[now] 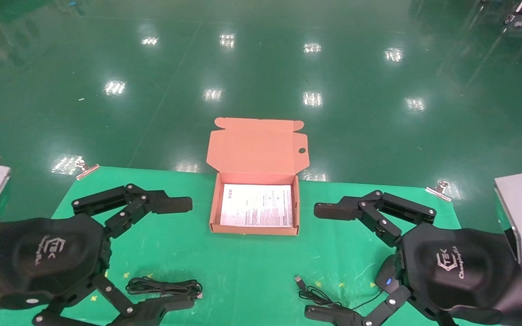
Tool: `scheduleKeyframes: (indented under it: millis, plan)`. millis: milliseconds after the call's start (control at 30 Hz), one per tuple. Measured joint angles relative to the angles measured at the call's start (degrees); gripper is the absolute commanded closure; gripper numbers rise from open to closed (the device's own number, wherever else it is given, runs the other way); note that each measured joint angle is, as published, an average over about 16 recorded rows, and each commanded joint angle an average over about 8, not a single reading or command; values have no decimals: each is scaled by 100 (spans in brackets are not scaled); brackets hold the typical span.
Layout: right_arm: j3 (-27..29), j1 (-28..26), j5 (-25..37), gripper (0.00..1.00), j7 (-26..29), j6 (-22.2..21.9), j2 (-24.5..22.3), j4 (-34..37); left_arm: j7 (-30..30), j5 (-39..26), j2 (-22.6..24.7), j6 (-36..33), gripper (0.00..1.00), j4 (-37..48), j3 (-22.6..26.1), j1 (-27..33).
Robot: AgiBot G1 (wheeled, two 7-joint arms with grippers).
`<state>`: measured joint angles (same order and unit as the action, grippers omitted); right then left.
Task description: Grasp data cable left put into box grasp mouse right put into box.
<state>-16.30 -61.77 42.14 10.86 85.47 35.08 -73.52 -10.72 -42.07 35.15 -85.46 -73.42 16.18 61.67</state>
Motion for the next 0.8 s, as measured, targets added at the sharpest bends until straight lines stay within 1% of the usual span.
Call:
scheduleKeyframes:
  millis: [600, 800]
  plan:
    - [2, 1, -2, 0, -1, 1, 0, 0, 1, 1, -1, -2, 0, -2, -1, 1]
    - [-16, -60, 90, 0, -50, 3, 6, -44, -4, -118, 22, -49, 0, -11, 47, 166]
